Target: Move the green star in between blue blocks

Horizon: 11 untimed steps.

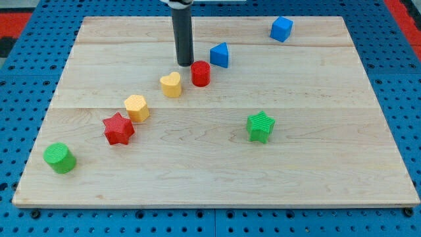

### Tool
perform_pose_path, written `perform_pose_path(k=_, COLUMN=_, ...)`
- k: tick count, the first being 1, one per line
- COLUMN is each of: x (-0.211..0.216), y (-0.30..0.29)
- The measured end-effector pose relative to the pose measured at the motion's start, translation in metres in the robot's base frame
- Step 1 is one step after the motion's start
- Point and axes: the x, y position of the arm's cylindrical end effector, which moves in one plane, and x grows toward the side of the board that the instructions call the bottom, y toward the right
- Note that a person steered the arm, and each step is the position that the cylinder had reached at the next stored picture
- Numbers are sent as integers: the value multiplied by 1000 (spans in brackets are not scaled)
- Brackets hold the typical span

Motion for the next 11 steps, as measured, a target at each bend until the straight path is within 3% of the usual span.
perform_pose_path(k=1, x=-26, y=6)
perform_pose_path(k=2, x=-22, y=81)
perform_pose_path(k=3, x=-9, y=155)
perform_pose_path(k=4, x=14, y=183)
perform_pose_path(k=5, x=43, y=166)
perform_pose_path(k=7, x=9, y=132)
perform_pose_path(k=8, x=39, y=166)
perform_pose_path(k=9, x=131, y=193)
perform_pose_path(k=10, x=211, y=179)
perform_pose_path(k=11, x=219, y=154)
